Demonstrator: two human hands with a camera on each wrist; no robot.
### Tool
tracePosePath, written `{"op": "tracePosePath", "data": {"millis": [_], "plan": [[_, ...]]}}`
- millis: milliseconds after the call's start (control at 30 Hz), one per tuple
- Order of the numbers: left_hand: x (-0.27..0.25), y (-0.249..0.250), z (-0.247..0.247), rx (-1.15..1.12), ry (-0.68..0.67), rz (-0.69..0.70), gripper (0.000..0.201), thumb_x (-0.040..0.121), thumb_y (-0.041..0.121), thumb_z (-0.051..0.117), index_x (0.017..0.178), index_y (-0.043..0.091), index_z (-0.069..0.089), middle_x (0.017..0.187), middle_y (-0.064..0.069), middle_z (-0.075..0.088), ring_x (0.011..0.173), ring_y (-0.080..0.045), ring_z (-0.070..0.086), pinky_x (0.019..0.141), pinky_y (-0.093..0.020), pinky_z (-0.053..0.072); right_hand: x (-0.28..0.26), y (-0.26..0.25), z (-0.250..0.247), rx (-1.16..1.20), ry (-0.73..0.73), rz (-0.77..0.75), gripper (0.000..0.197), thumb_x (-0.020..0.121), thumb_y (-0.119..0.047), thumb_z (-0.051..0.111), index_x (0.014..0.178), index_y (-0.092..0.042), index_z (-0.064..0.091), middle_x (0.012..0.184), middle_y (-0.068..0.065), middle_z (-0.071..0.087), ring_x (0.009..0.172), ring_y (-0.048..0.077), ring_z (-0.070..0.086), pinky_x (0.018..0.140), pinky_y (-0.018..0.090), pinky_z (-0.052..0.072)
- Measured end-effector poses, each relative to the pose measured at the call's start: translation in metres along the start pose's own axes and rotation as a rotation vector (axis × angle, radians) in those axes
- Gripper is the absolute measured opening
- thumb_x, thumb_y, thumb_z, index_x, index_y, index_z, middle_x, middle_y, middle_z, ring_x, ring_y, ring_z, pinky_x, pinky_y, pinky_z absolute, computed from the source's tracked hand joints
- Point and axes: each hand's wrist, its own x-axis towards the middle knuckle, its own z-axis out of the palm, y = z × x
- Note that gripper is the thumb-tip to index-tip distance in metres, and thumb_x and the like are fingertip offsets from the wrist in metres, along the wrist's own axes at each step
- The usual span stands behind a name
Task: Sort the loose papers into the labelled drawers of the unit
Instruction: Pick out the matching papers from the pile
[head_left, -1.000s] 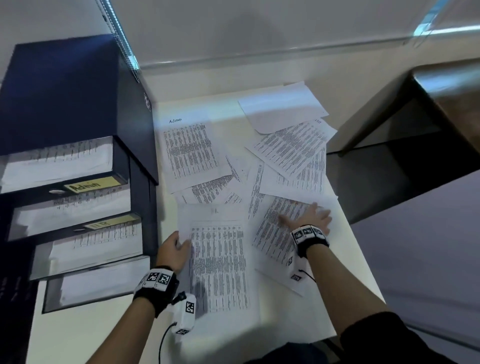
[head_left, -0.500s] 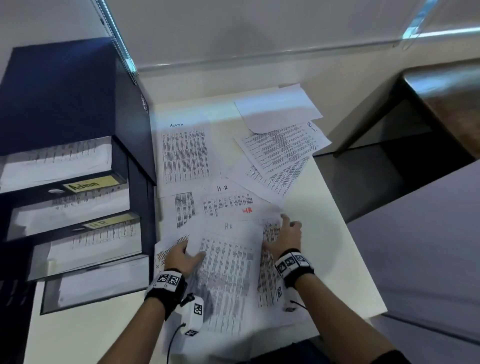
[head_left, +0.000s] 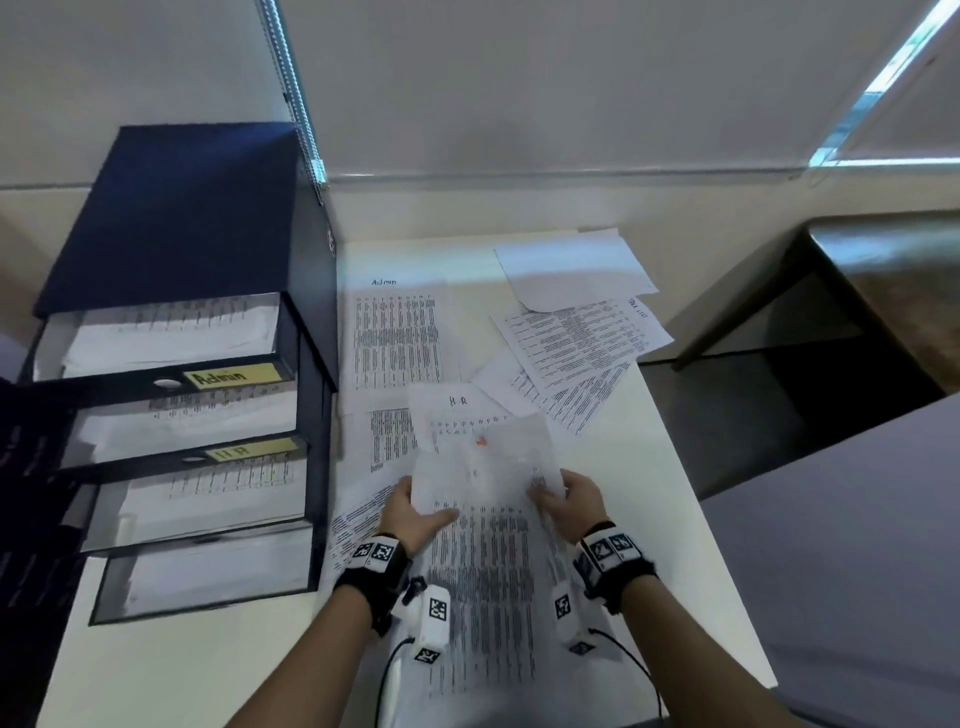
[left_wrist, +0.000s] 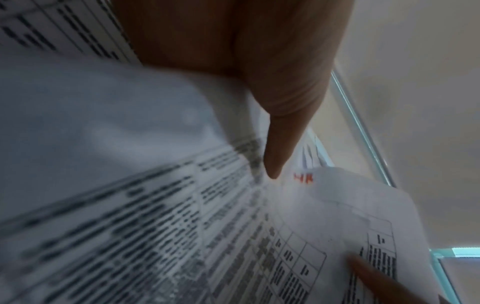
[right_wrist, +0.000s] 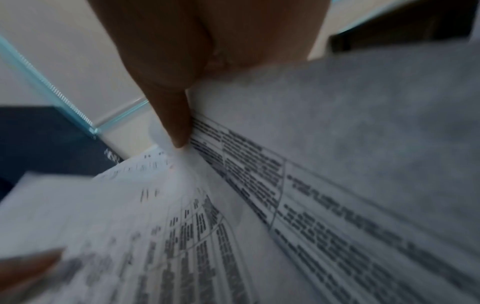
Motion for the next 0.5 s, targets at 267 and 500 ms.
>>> {"op": "tracePosePath", "data": {"millis": [267,500], "plan": [[-0.029,0.076,-0.055,-0.087,0.017,0.329,0.029,0.084,0.038,0.077,0.102,0.015,0.073,0.093,0.006,0.078,0.092,-0.011,0.073,0.082,-0.028,0.056,-0.004,-0.091,-0.049,0.494,0.054,-0.130,0.011,0.085,-0.020,0.074,0.091,-0.012,0.071,0.080,-0.002,0.073,0.071,0.000,0.068,0.070,0.031,0.053],[-0.038,0.144,-0.094,-0.231,0.029,0.613,0.031,0.087,0.009,0.072,0.117,0.006,0.068,0.113,-0.003,0.075,0.106,-0.010,0.070,0.088,-0.019,0.054,0.009,-0.150,-0.071,0.727,-0.076,-0.386,0.070,0.069,-0.016,0.087,0.129,-0.002,0.054,0.121,0.012,0.068,0.111,0.026,0.066,0.087,0.039,0.056]]}}
